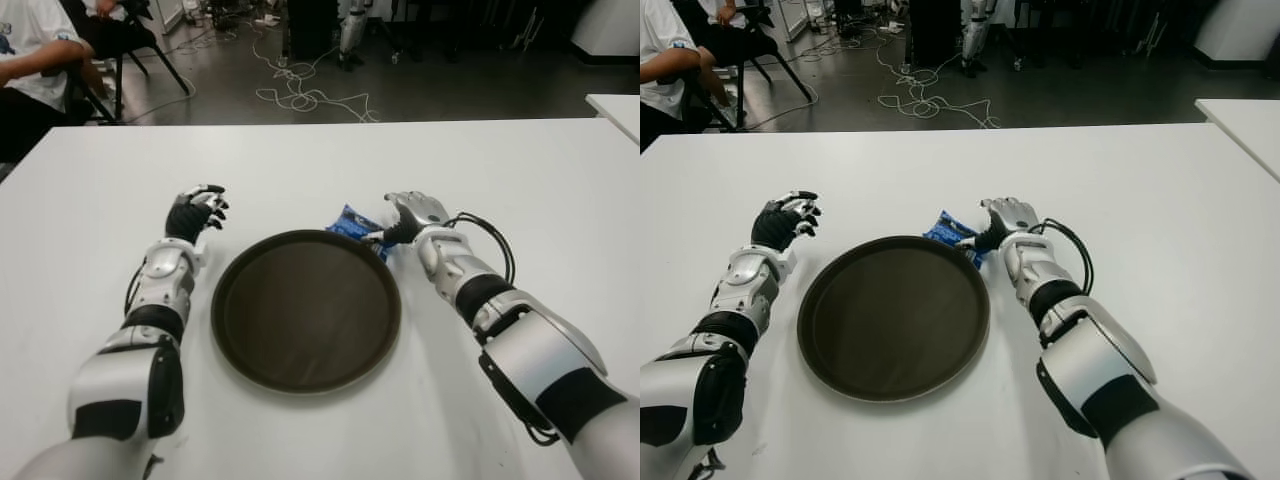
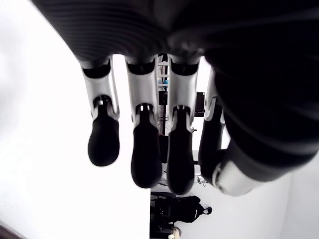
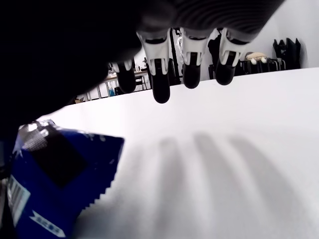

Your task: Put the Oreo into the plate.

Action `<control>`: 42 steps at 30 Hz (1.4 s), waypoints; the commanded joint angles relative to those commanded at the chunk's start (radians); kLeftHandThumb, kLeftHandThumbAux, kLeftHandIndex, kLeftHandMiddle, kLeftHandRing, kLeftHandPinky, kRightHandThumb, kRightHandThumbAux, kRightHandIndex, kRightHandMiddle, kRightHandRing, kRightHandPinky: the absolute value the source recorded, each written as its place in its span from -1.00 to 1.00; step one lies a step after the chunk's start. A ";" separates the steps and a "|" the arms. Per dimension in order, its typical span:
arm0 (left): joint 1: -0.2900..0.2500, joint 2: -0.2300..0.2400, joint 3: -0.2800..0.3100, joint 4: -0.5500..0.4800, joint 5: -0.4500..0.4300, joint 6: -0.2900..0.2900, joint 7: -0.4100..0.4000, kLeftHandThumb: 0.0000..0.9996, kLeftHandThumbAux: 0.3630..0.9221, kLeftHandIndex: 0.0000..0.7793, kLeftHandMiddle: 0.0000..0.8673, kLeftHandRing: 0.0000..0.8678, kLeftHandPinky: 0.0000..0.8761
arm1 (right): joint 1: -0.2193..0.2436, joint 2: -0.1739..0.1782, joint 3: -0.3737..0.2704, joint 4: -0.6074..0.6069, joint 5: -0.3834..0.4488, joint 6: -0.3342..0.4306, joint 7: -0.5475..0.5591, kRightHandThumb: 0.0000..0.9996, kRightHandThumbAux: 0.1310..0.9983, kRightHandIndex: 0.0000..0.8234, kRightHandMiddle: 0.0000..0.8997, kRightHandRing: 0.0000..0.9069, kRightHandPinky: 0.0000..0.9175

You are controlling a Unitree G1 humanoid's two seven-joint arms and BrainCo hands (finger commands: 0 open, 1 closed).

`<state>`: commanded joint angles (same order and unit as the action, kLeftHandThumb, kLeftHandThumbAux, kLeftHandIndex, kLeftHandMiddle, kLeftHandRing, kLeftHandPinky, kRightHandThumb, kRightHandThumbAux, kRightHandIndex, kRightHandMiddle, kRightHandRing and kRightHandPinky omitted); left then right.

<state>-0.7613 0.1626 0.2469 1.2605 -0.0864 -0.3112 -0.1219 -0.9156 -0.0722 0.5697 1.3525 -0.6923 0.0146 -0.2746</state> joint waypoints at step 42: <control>0.000 0.002 -0.010 0.000 0.001 -0.001 0.002 0.40 0.25 0.10 0.38 0.45 0.50 | 0.052 0.030 -0.033 -0.016 0.030 -0.102 -0.117 -0.92 -0.12 -1.00 -0.91 -0.81 -0.58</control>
<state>-0.7617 0.1649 0.2373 1.2603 -0.0856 -0.3124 -0.1196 -0.8640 -0.0424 0.5362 1.3364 -0.6623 -0.0875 -0.3918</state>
